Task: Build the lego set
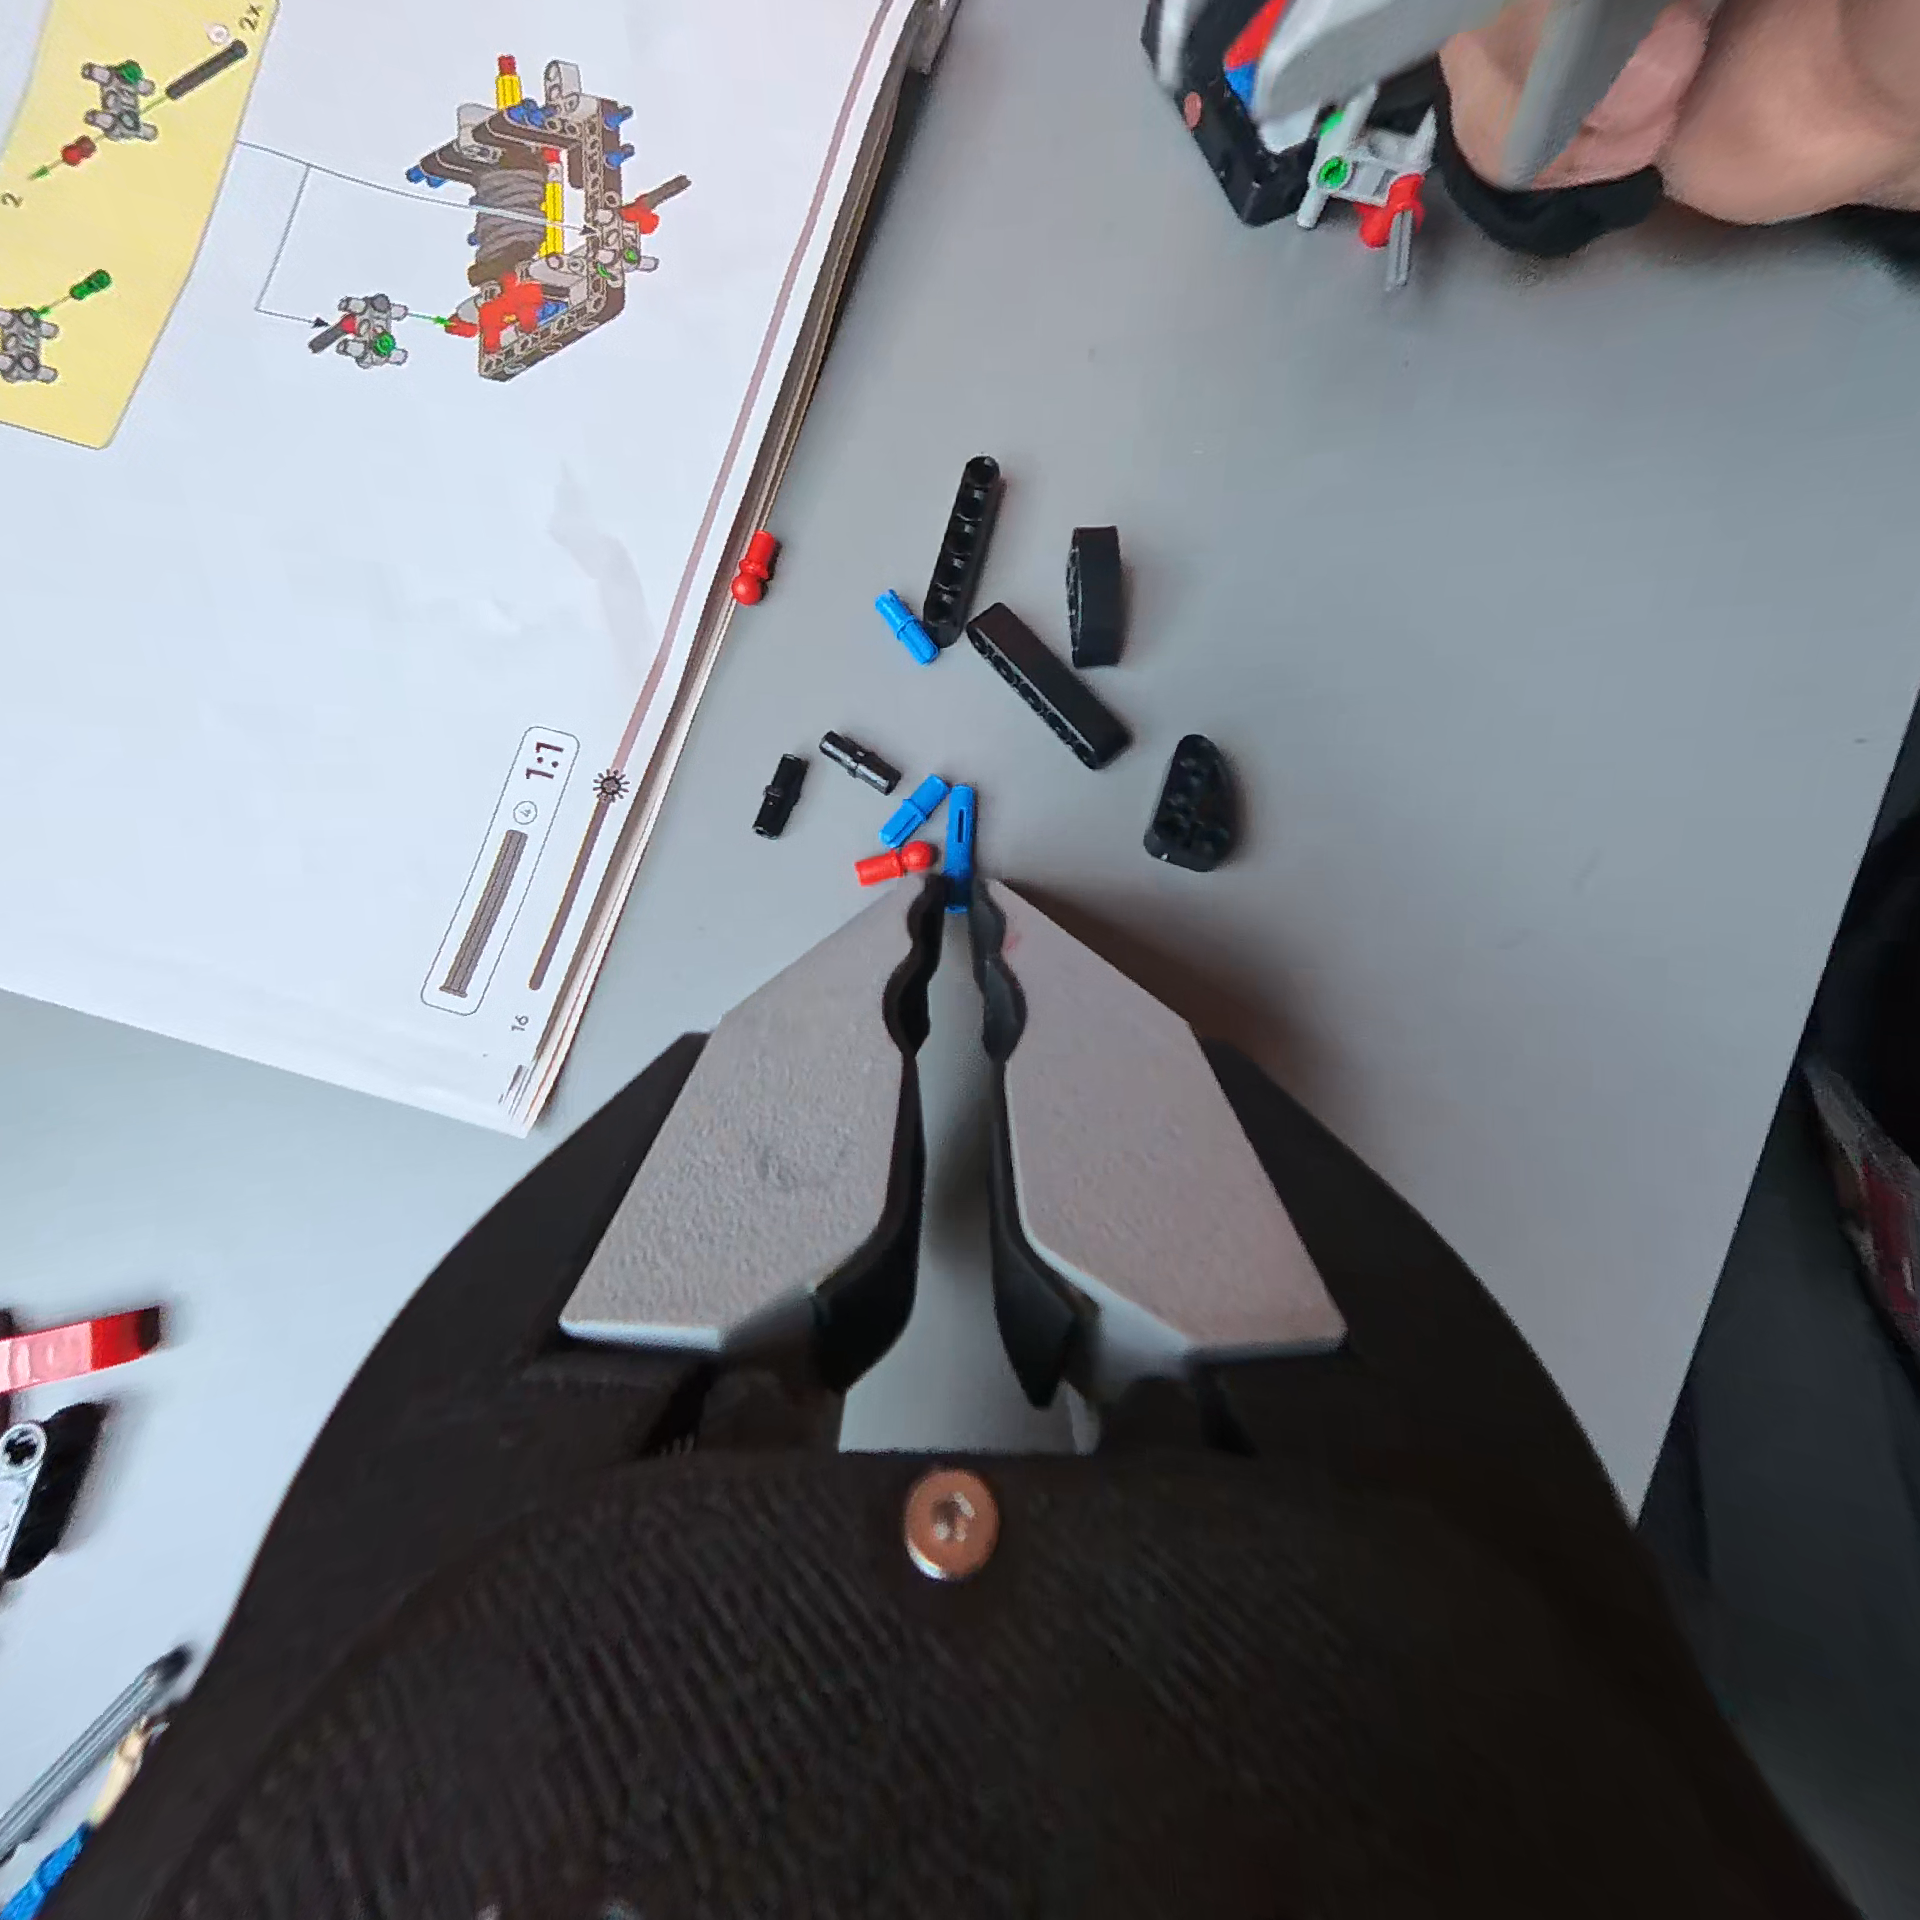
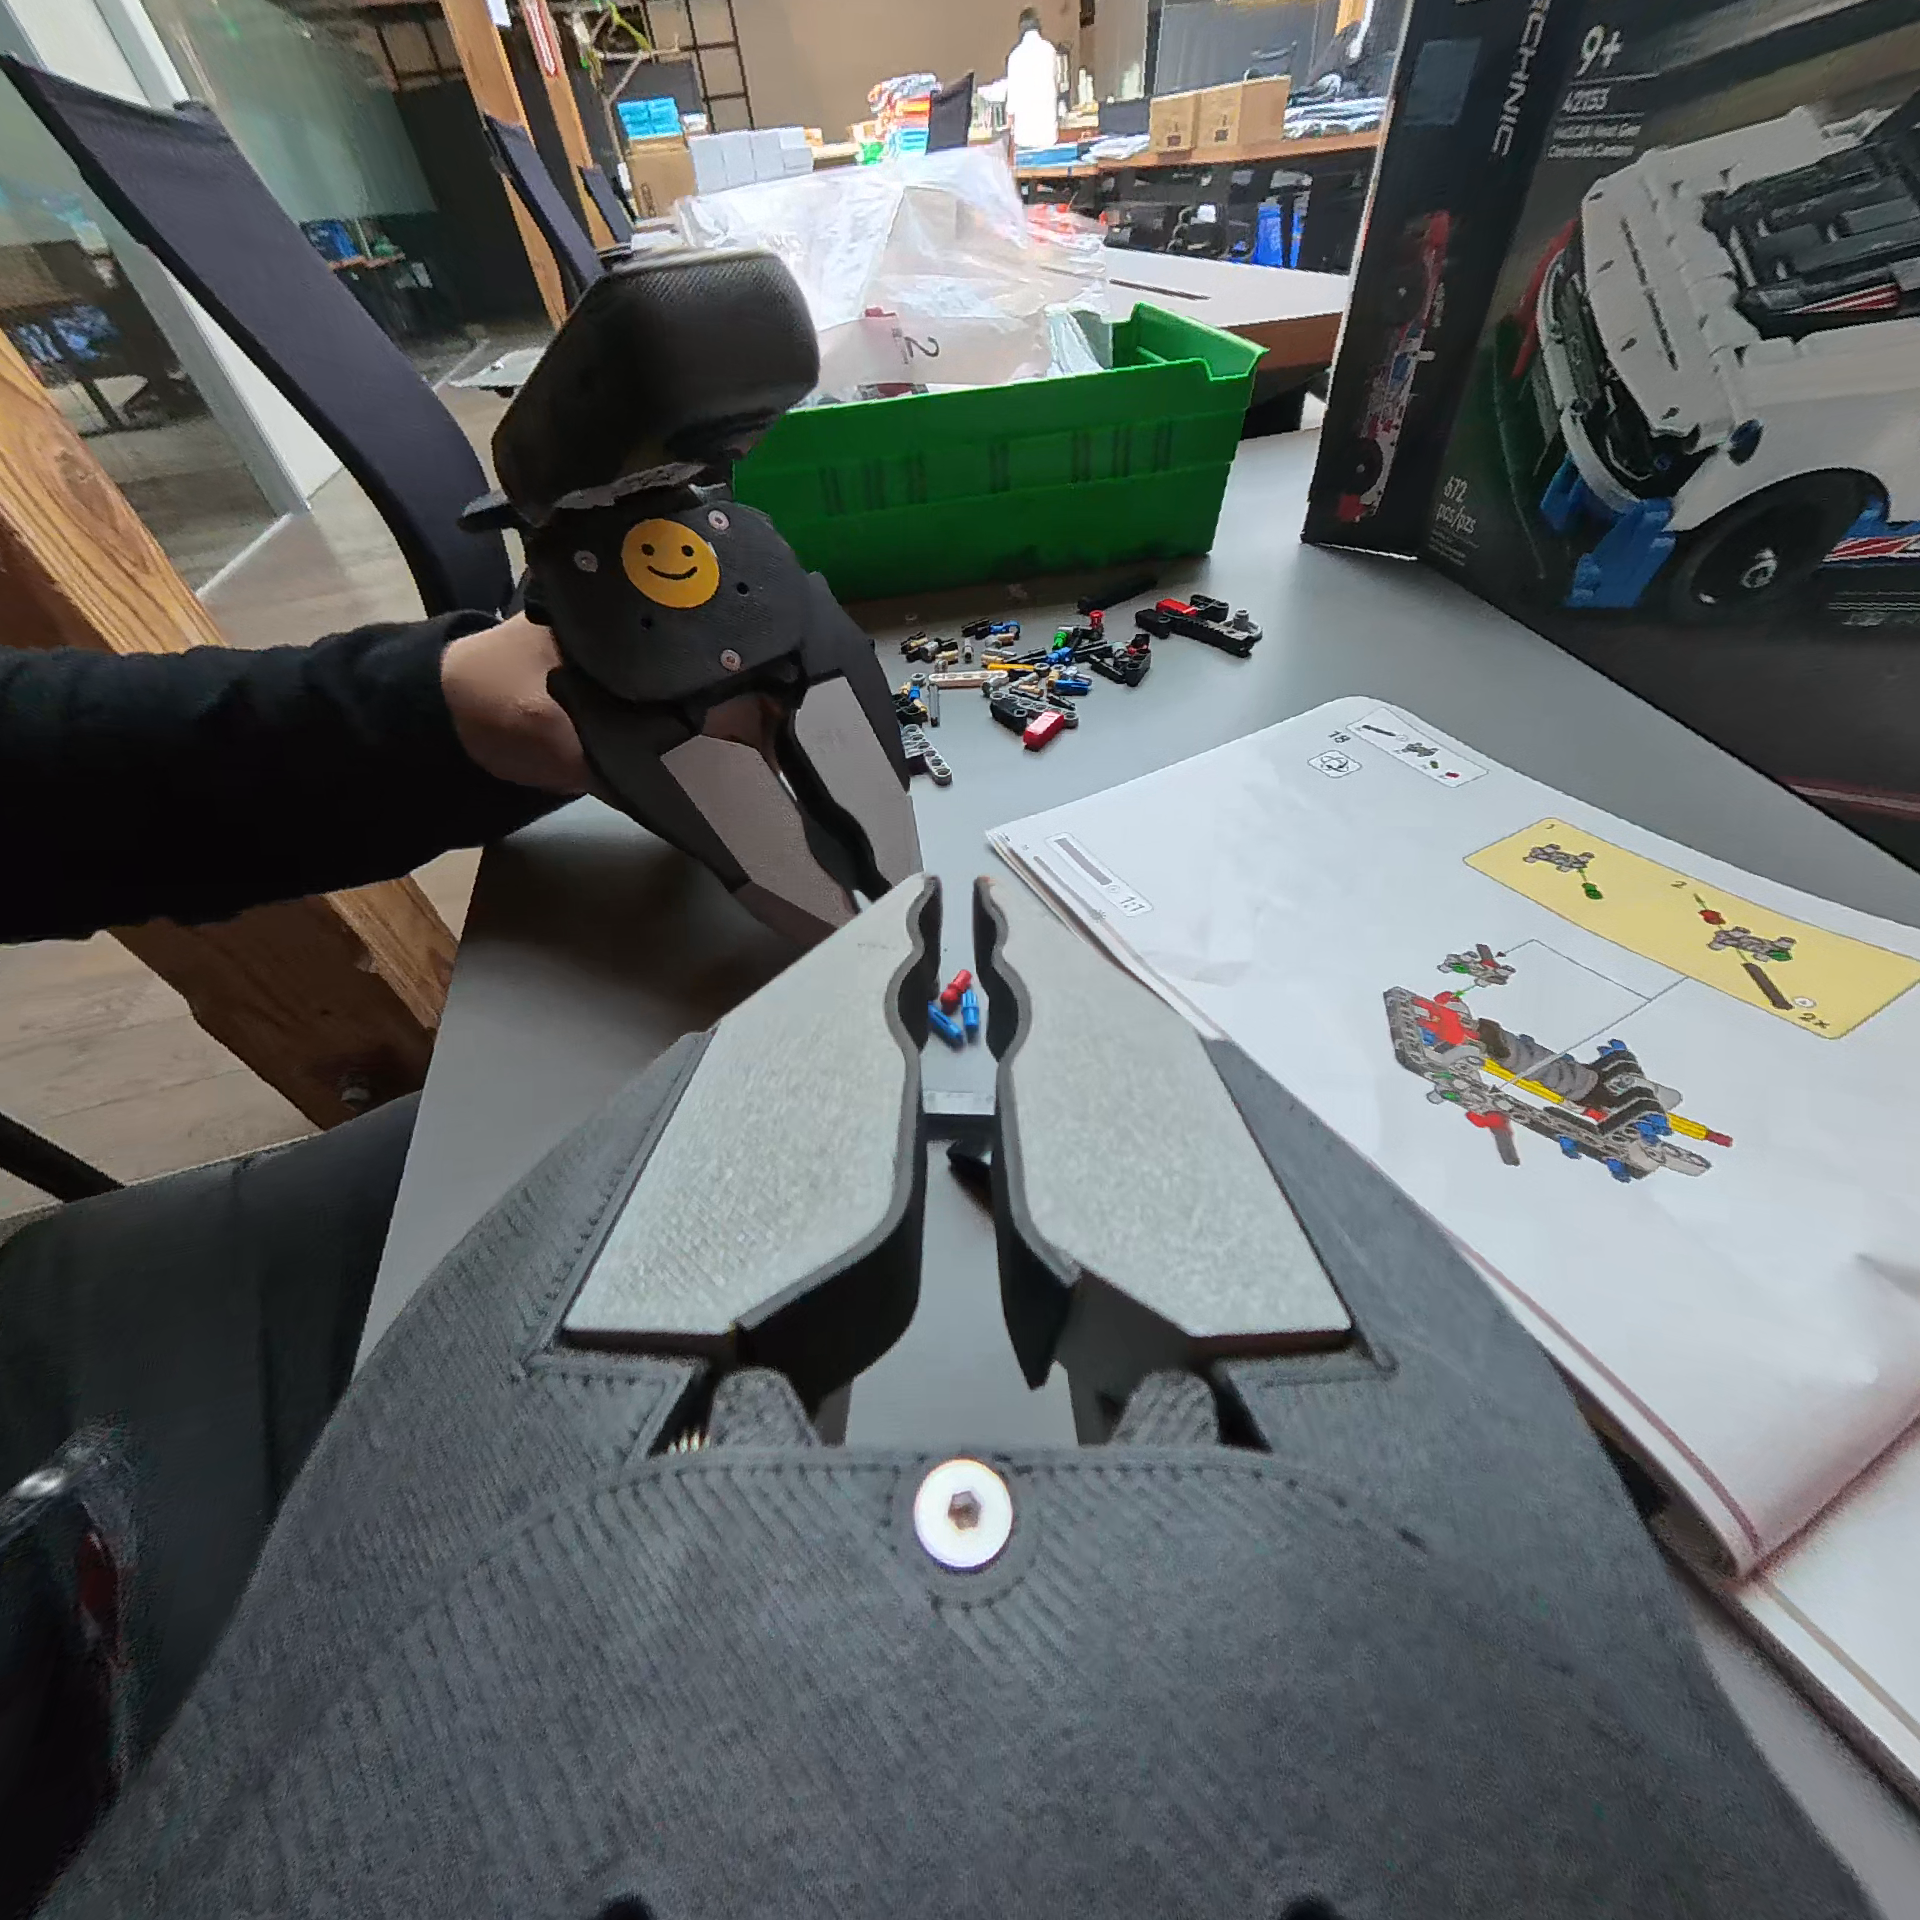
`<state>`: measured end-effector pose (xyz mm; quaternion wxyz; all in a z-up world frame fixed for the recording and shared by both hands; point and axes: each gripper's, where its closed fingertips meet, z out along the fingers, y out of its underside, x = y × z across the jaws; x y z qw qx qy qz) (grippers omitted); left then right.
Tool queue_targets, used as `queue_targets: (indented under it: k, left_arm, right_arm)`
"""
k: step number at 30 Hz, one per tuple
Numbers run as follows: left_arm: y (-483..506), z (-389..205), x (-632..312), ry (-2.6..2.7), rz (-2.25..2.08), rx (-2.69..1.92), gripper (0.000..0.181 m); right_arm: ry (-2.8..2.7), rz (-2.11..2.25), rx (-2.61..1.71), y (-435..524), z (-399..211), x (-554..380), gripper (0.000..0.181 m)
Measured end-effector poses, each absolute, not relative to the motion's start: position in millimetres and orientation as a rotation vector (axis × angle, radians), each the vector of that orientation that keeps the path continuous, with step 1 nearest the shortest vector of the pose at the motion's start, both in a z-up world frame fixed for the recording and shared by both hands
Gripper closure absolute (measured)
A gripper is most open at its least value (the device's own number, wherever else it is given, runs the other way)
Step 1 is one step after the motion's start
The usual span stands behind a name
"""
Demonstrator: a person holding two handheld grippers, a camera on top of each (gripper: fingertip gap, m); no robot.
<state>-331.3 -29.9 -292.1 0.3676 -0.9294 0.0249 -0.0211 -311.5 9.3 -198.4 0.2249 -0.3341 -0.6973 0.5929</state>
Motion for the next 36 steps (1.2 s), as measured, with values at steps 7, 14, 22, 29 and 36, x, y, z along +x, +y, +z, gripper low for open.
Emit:
queue_targets:
  k: [7,14,22,29,36]
  left_arm:
    - [-36,-292,-335,-0.014,-0.04,-2.36,0.179]
    - [-44,-272,-325,-0.089,-0.045,-2.211,0.179]
    - [-45,-245,-287,0.014,-0.241,-2.023,0.18]
    - [-50,-231,-284,0.032,-0.277,-1.927,0.179]
    - [-53,-224,-279,0.06,-0.304,-1.884,0.179]
  right_arm:
    - [-2.023,1.575,-0.819,-7,-207,-304,0.181]
    - [-2.119,1.562,-0.741,-21,-216,-298,0.174]
    - [-2.216,1.78,-0.683,-34,-209,-282,0.169]
    - [-2.257,1.829,-0.658,-39,-211,-279,0.163]
    - [-2.28,1.84,-0.635,-51,-211,-280,0.166]
